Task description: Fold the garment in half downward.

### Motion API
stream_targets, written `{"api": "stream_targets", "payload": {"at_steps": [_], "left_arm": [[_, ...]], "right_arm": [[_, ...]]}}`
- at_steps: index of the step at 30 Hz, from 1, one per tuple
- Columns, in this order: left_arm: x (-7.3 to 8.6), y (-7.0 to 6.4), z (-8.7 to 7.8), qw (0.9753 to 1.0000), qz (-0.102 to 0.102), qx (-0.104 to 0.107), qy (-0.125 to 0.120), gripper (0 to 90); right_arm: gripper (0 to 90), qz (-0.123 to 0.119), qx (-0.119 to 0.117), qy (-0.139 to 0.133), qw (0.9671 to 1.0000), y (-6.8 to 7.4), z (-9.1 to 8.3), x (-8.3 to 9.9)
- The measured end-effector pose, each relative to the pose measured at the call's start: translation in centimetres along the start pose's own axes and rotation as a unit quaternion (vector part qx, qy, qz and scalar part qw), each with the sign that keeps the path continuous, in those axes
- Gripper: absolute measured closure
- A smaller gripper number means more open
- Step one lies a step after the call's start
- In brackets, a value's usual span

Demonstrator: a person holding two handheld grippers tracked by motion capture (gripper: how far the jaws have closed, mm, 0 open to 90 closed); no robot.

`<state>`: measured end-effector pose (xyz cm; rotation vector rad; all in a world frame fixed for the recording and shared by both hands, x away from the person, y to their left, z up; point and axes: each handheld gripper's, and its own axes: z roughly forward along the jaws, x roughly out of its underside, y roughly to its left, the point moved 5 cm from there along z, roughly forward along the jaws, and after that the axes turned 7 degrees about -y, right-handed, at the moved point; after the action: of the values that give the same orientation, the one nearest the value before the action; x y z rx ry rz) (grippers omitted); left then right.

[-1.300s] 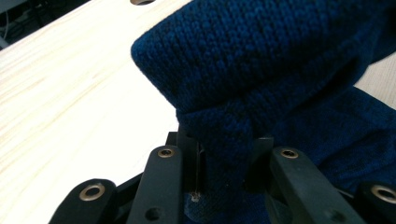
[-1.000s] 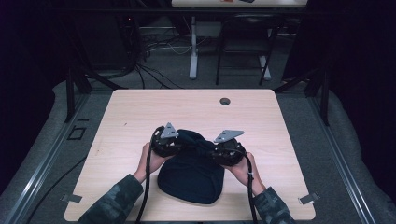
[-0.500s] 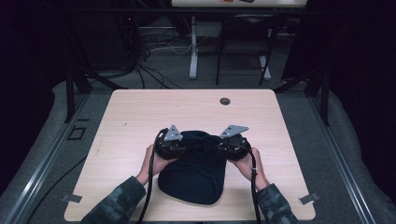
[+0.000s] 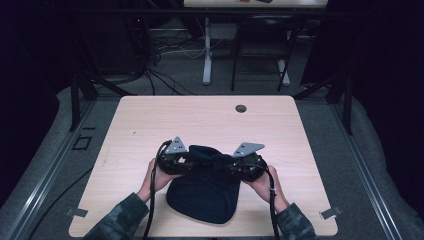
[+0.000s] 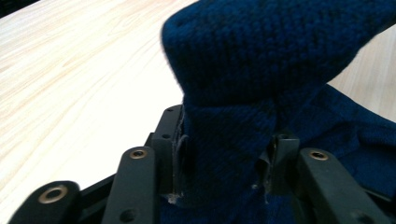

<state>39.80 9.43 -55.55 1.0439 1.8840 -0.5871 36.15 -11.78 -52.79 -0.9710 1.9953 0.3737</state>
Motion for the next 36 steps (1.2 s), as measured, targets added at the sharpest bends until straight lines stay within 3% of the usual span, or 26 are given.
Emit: {"api": "stream_targets", "payload": {"at_steps": [8,15,20,21,23,26,36], "left_arm": [[0.6,0.0,-1.0,0.9995,-0.021,-0.003,0.023,37.2],[0.5,-0.8,-2.4,0.9996,-0.01,0.011,0.024,34.6],[1.0,-1.1,-3.4,0.9992,-0.001,0.015,0.037,39.4],[1.1,-1.1,-3.6,0.9991,0.002,0.017,0.039,42.1],[1.5,-1.2,-3.8,0.9989,0.011,0.02,0.04,57.2],[2.0,-1.4,-3.7,0.9984,0.012,0.03,0.046,63.5],[3.7,-1.5,-3.8,0.9971,-0.006,0.045,0.061,63.0]], "right_arm": [[66.8,-0.006,0.002,0.0,1.0,0.8,0.1,0.6],[66.3,-0.019,-0.004,0.005,0.9998,1.9,-0.1,1.0],[65.2,-0.024,-0.007,0.006,0.9997,2.7,-0.2,1.4],[64.9,-0.023,-0.008,0.007,0.9997,2.8,-0.2,1.5],[63.7,-0.025,-0.009,0.008,0.9996,3.1,-0.2,1.6],[63.3,-0.017,-0.016,0.015,0.9996,3.6,-0.3,1.8],[59.1,-0.018,-0.038,0.025,0.9988,5.3,0.0,2.6]]}}
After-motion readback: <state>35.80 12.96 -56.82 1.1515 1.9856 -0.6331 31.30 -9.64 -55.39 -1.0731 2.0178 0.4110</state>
